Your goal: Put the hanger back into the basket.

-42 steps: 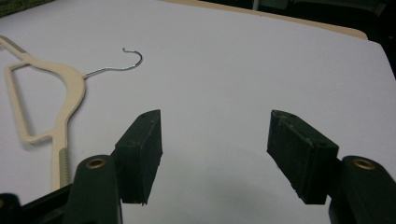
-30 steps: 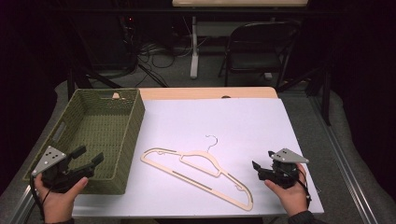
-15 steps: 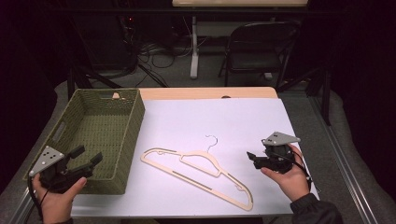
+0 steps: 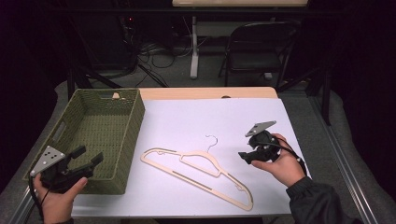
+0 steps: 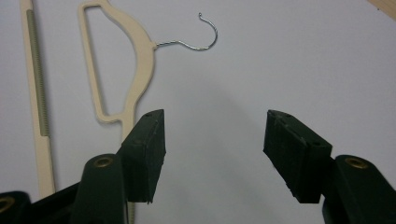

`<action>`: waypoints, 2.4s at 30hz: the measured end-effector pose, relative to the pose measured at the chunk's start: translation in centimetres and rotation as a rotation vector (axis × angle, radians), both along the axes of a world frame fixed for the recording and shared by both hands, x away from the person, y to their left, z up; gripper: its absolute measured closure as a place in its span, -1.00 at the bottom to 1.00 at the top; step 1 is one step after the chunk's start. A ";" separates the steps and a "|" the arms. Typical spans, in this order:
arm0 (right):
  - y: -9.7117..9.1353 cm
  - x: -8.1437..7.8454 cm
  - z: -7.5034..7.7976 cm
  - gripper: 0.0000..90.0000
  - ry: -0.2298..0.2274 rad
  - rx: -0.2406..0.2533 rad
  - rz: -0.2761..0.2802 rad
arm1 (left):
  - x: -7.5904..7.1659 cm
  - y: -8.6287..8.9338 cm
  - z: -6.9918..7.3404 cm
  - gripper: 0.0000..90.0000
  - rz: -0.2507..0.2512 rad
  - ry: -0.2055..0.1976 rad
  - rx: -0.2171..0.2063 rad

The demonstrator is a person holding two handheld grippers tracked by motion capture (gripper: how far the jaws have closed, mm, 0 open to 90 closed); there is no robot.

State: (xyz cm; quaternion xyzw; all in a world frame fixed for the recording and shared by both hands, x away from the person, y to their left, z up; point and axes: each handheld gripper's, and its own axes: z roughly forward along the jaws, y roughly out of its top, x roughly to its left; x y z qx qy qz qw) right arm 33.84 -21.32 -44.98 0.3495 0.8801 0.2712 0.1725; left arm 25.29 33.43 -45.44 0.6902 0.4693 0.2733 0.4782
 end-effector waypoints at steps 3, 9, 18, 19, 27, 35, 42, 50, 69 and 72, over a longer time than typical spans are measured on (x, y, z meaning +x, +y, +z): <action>0.7 0.6 0.6 -0.13 0.050 -0.033 0.002 | 0.1 -0.1 -0.1 -0.36 -0.002 0.002 -0.001; 1.8 1.4 1.0 0.12 0.089 -0.061 0.045 | 0.1 -0.2 0.0 -0.36 -0.005 0.002 0.002; 5.1 2.2 0.3 0.12 0.171 -0.096 0.126 | 0.1 -0.2 -0.1 -0.35 -0.007 0.006 -0.002; 5.1 2.2 0.3 0.12 0.171 -0.096 0.126 | 0.1 -0.2 -0.1 -0.35 -0.008 0.007 -0.002; 8.1 2.8 -0.4 0.08 0.184 -0.110 0.167 | 0.1 -0.2 -0.1 -0.34 -0.008 0.007 0.000; 10.5 3.6 -0.8 0.10 0.193 -0.115 0.223 | 0.1 -0.3 -0.1 -0.34 -0.013 0.009 -0.002; 12.6 4.0 -1.7 0.22 0.225 -0.137 0.287 | 0.1 -0.2 -0.1 -0.34 -0.011 0.009 -0.003; 13.7 4.3 -2.9 0.34 0.264 -0.169 0.318 | 0.2 -0.2 -0.1 -0.34 -0.011 0.010 -0.003; 16.0 4.3 -6.0 0.49 0.333 -0.240 0.356 | 0.2 -0.1 -0.2 -0.34 -0.010 0.017 -0.005; 16.1 4.4 -6.4 0.53 0.344 -0.249 0.351 | 0.3 -0.1 -0.3 -0.34 -0.010 0.017 -0.005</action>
